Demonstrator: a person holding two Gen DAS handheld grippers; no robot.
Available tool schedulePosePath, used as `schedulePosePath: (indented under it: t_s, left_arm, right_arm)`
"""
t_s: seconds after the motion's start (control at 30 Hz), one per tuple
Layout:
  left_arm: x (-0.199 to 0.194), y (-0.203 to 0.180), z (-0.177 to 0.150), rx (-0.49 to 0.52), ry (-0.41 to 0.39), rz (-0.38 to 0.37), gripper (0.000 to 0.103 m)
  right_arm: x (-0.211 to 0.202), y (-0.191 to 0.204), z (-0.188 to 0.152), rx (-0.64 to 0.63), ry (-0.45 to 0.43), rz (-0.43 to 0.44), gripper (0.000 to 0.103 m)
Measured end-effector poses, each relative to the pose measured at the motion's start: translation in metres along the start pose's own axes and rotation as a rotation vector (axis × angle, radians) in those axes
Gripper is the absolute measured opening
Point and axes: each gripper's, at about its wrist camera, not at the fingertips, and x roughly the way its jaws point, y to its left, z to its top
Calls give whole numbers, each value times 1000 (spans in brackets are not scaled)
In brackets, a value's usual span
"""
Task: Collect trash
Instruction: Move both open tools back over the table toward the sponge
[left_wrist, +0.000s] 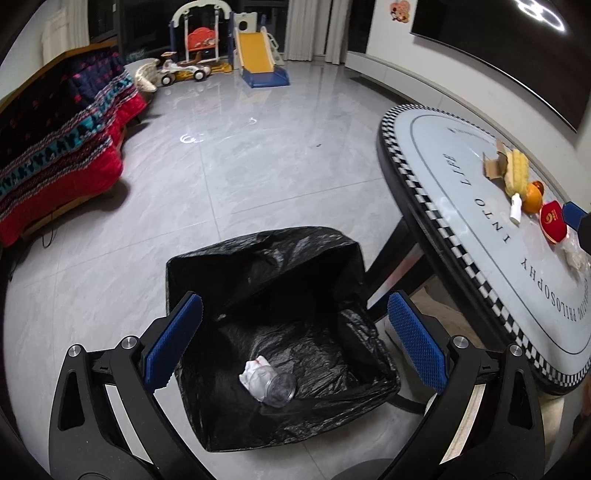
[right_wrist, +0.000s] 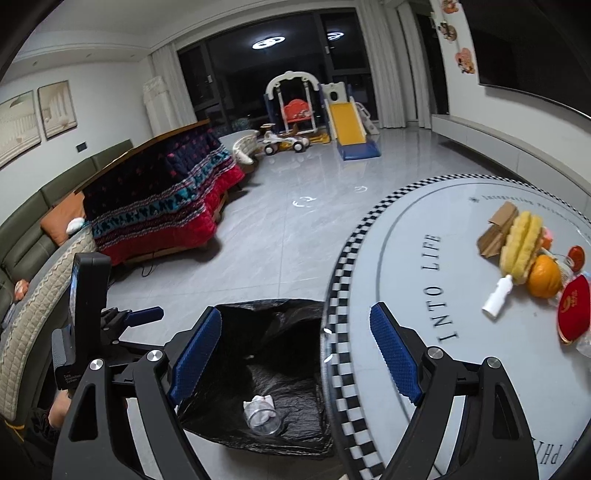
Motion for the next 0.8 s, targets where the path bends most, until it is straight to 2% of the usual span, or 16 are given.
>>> schedulePosePath:
  t_s: [0.53,0.8]
  left_arm:
    - [13,-139,50,251,-10,-161,97]
    - [16,-203,74,326,-64,-257,97]
  right_arm:
    - [-47,-118,3,187,-75,-176,83]
    - [-66,-178,5,267,-100,-253,82]
